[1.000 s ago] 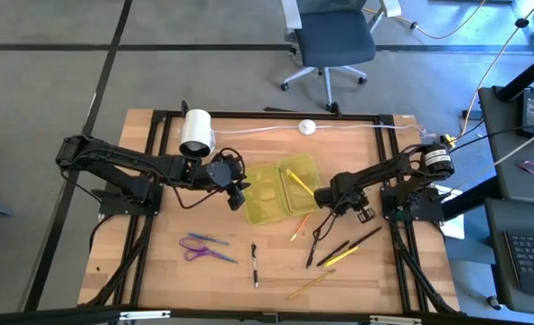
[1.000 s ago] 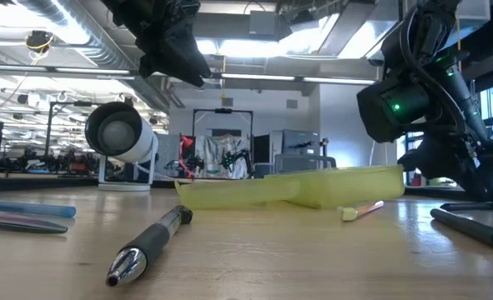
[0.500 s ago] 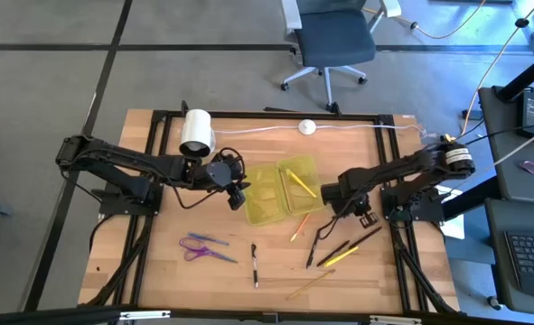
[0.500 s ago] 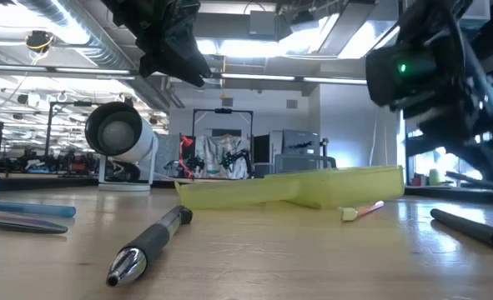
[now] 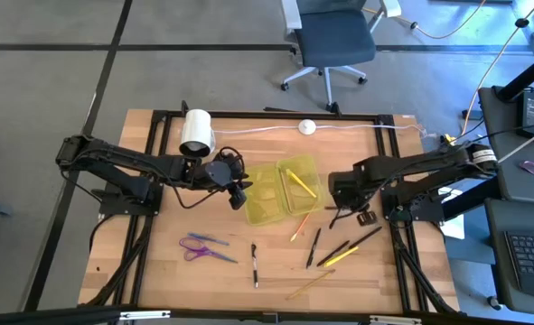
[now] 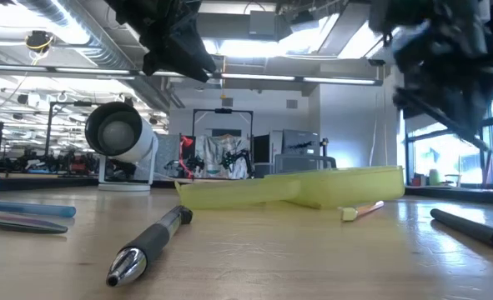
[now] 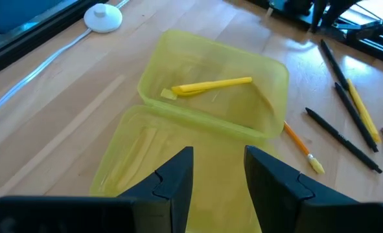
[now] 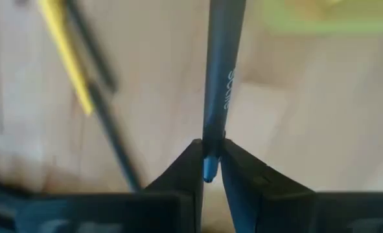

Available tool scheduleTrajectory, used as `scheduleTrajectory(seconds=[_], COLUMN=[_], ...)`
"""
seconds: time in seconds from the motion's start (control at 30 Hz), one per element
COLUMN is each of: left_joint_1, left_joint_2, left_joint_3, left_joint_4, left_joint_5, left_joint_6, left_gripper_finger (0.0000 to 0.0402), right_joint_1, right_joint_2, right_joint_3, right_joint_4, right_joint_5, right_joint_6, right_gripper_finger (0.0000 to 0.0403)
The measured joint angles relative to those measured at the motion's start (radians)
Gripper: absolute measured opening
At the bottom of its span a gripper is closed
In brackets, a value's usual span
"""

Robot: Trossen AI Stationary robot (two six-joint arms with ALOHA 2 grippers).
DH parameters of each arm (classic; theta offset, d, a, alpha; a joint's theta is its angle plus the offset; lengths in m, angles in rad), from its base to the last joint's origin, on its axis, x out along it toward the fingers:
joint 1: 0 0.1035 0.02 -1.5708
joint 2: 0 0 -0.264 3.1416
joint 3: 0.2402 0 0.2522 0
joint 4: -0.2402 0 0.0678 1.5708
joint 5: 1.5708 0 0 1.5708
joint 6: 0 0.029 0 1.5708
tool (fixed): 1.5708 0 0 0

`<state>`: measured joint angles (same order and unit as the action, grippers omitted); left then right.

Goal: Pick & place school supplies into a supply box
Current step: Put the black pen into the yellow supply box

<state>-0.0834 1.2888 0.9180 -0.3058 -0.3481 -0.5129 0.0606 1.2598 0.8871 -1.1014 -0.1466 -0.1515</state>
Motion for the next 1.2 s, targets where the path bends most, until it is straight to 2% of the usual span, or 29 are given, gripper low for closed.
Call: scheduleTrajectory(seconds=[0.07,0.27,0.4,0.57,0.83,1.0,1.2], left_joint_1=[0.0,0.0,0.0,0.0,0.0,0.0,0.0], left_joint_2=[0.0,0.0,0.0,0.0,0.0,0.0,0.0], left_joint_3=[0.0,0.0,0.0,0.0,0.0,0.0,0.0], left_joint_4=[0.0,-0.002,-0.004,-0.005,-0.006,-0.007,-0.008], left_joint_5=[0.0,0.0,0.0,0.001,0.009,0.009,0.009], left_joint_6=[0.001,0.002,0.002,0.002,0.002,0.002,0.002], left_gripper_finger=[0.013,0.013,0.013,0.013,0.013,0.013,0.013], right_joint_1=[-0.003,-0.066,-0.122,-0.178,-0.227,-0.263,-0.291], right_joint_2=[-0.012,0.021,0.1,0.229,0.414,0.485,0.508], right_joint_3=[0.046,0.151,0.194,0.23,0.228,0.227,0.227], right_joint_4=[0.041,0.212,0.279,0.263,0.249,0.25,0.242], right_joint_5=[0.028,0.018,0.013,0.012,-0.09,-0.085,-0.084], right_joint_6=[0.079,0.334,0.467,0.613,0.648,0.648,0.654], right_gripper_finger=[0.0055,0.0044,0.0037,0.0042,0.0043,0.0044,0.0045])
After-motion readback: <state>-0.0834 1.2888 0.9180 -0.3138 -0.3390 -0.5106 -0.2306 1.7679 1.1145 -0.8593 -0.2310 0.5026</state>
